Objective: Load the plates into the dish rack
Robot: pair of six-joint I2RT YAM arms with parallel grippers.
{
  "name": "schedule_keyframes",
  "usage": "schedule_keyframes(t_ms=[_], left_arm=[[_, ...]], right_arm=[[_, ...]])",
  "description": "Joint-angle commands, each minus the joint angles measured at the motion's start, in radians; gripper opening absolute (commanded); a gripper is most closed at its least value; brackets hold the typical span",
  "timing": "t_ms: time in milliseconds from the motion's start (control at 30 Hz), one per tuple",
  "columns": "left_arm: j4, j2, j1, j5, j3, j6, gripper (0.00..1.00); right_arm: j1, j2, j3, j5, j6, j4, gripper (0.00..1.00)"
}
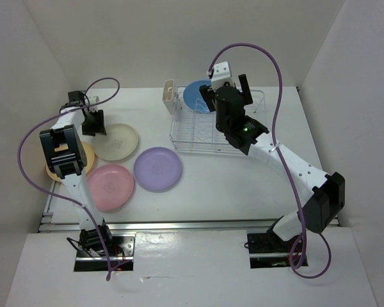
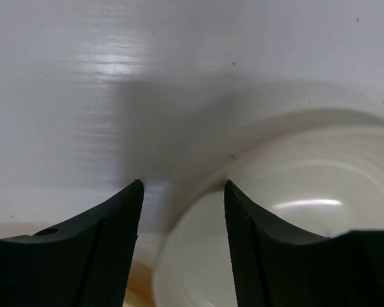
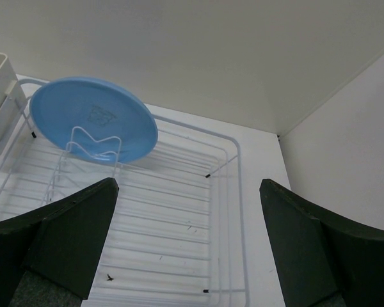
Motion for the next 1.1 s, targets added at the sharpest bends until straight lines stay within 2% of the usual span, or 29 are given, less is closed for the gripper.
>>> schedule_keyframes(t_ms=[0,200,233,333,367,467,667,800,967,1033,1067], left_arm=[[0.012,0.031,0.016,0.019,-0.006,0.016,0.6],[-0.008,0.059,0.016,0.052,0.028,0.016,0.59],[0.001,0.05,0.016,0.067,0.015,0.016,0.54],[0.002,0.052,0.016,0.094,0.018,0.016,0.33],[-0.018,0.084,0.016,0.105,0.035,0.016,0.0],[-0.057,0.114,0.016,0.139,0.098,-0.006,0.0],[-0.026,-0.004,-0.005,0.113,0.115,0.014,0.0],[0.145,-0.17,-0.042,0.104,0.06,0.063,0.0],[0.19,-0.265,-0.064,0.159,0.143,0.034,0.0],[0.367,-0.384,-0.091,0.159,0.073,0.08,0.0],[0.447,-0.429,-0.091,0.192,-0.024,0.103,0.0]], right_arm=[[0.001,-0.008,0.048,0.009,0.012,-0.004,1.0],[0.001,0.001,0.057,0.009,0.003,-0.004,1.0],[0.001,0.002,0.066,0.009,0.003,-0.004,1.0],[0.001,0.011,0.066,0.0,0.003,-0.004,1.0],[0.001,0.011,0.066,-0.012,0.003,-0.004,1.0],[0.001,0.011,0.066,-0.024,0.003,-0.004,1.0],[0.001,0.002,0.056,-0.024,0.012,-0.004,1.0],[0.001,0.002,0.046,-0.024,0.012,0.006,1.0],[0.001,0.002,0.046,-0.024,0.021,0.006,1.0],[0.001,-0.008,0.037,-0.024,0.021,0.006,1.0],[0.001,-0.018,0.025,-0.024,0.021,0.006,1.0]])
